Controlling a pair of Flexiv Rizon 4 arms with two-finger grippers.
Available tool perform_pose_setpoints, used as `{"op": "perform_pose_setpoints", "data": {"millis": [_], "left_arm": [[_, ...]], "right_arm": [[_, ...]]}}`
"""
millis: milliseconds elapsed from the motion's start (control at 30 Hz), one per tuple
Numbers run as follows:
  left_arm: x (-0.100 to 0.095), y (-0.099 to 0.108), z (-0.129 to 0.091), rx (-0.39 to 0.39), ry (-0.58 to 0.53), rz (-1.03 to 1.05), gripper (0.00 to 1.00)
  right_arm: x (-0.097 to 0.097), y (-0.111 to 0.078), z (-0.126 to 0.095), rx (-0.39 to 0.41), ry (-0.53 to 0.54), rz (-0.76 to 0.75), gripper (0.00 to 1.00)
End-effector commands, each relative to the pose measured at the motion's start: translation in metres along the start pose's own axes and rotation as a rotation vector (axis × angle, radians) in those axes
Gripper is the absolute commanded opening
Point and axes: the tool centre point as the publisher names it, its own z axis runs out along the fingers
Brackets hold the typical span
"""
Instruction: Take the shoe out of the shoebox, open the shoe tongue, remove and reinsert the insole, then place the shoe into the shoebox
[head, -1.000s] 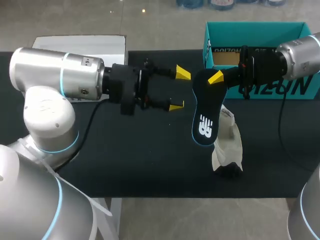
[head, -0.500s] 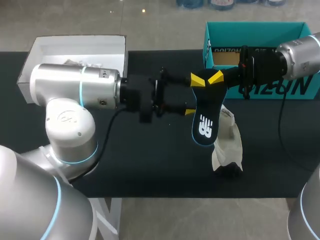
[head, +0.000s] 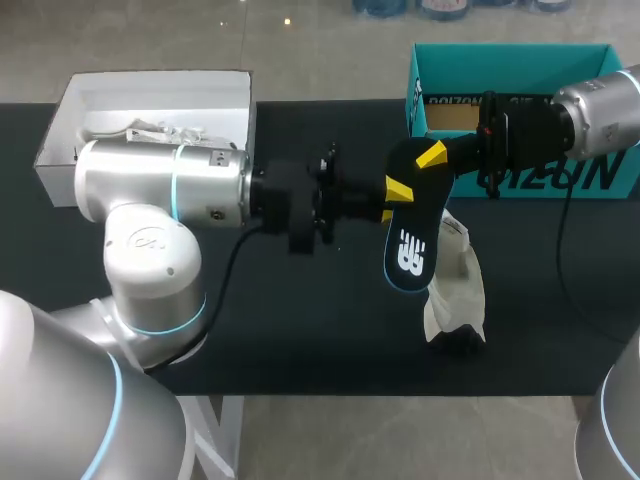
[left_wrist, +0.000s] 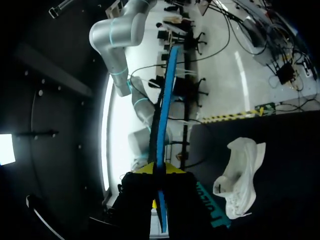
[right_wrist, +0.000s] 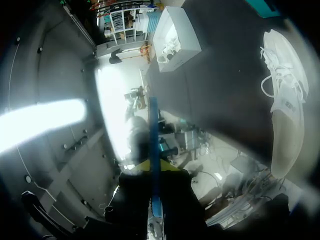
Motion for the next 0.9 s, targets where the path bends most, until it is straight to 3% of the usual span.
{"op": "perform_pose_setpoints", "data": {"millis": [33, 133, 167, 200, 300, 533, 667, 767, 833, 867, 900], "left_arm": [[0.003, 0.0, 0.003, -0.01, -0.013, 0.0, 0.0], [0.002, -0.001, 0.003, -0.019, -0.019, 0.002, 0.0], [0.002, -0.001, 0.003, -0.019, -0.02, 0.004, 0.0], [0.001, -0.001, 0.003, -0.02, -0.02, 0.006, 0.0], [-0.001, -0.001, 0.001, -0.025, -0.019, 0.009, 0.0], [-0.003, -0.003, -0.004, -0.03, -0.024, 0.004, 0.0], [-0.002, -0.003, -0.006, -0.037, -0.035, -0.008, 0.0], [-0.001, -0.003, -0.007, -0.047, -0.041, -0.015, 0.0], [-0.001, -0.003, -0.007, -0.049, -0.044, -0.016, 0.0], [-0.002, -0.004, -0.007, -0.05, -0.045, -0.016, 0.0], [-0.002, -0.004, -0.007, -0.051, -0.045, -0.018, 0.0]], "right_arm": [[0.0, 0.0, 0.0, 0.0, -0.005, 0.002, 0.0], [0.0, 0.0, 0.0, 0.0, -0.005, 0.002, 0.0], [0.0, 0.0, 0.0, 0.0, -0.005, 0.002, 0.34], [0.0, 0.0, 0.0, 0.0, -0.005, 0.002, 1.0], [-0.005, -0.004, -0.007, -0.038, -0.011, 0.014, 1.0], [-0.028, -0.031, -0.056, -0.188, -0.083, 0.035, 1.0], [-0.044, -0.05, -0.074, -0.207, -0.129, -0.009, 1.0], [-0.056, -0.065, -0.077, -0.176, -0.255, -0.067, 1.0], [-0.064, -0.076, -0.077, -0.148, -0.411, -0.119, 1.0], [-0.069, -0.083, -0.078, -0.183, -0.508, -0.098, 1.0], [-0.075, -0.088, -0.083, -0.18, -0.529, -0.058, 1.0]]}}
